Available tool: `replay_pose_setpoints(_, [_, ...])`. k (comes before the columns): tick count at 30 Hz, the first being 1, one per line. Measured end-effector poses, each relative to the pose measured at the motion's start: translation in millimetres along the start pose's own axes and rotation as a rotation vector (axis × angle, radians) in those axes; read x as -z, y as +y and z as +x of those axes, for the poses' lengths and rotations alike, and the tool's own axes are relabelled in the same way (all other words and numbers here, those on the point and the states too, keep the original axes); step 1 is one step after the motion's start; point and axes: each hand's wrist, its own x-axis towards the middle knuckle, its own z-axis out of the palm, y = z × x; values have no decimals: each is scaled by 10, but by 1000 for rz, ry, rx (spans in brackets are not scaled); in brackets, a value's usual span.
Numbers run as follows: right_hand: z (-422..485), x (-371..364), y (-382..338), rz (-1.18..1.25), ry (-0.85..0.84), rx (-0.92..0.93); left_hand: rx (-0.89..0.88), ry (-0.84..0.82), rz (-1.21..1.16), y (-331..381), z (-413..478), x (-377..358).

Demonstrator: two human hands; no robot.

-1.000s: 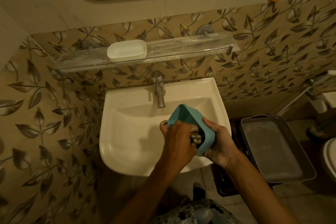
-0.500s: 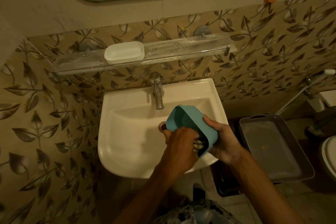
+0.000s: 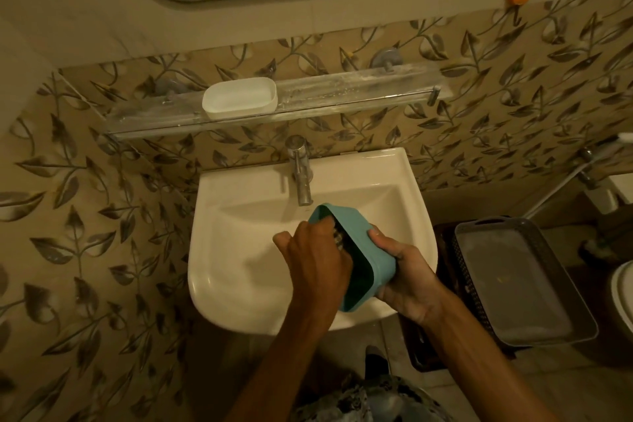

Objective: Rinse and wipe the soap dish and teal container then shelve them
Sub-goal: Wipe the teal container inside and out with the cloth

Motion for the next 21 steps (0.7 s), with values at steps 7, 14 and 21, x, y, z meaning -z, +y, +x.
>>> replay_pose_setpoints(7, [-3, 152, -135, -2, 79, 8, -386, -278, -223, 66, -199, -37])
replay_pose_setpoints(14, [3, 115, -135, 23, -93, 68, -173, -78, -90, -66, 100, 39])
replay_pose_setpoints(21, [34, 198, -235, -74, 5, 247, -313, -159, -17, -79, -171, 166])
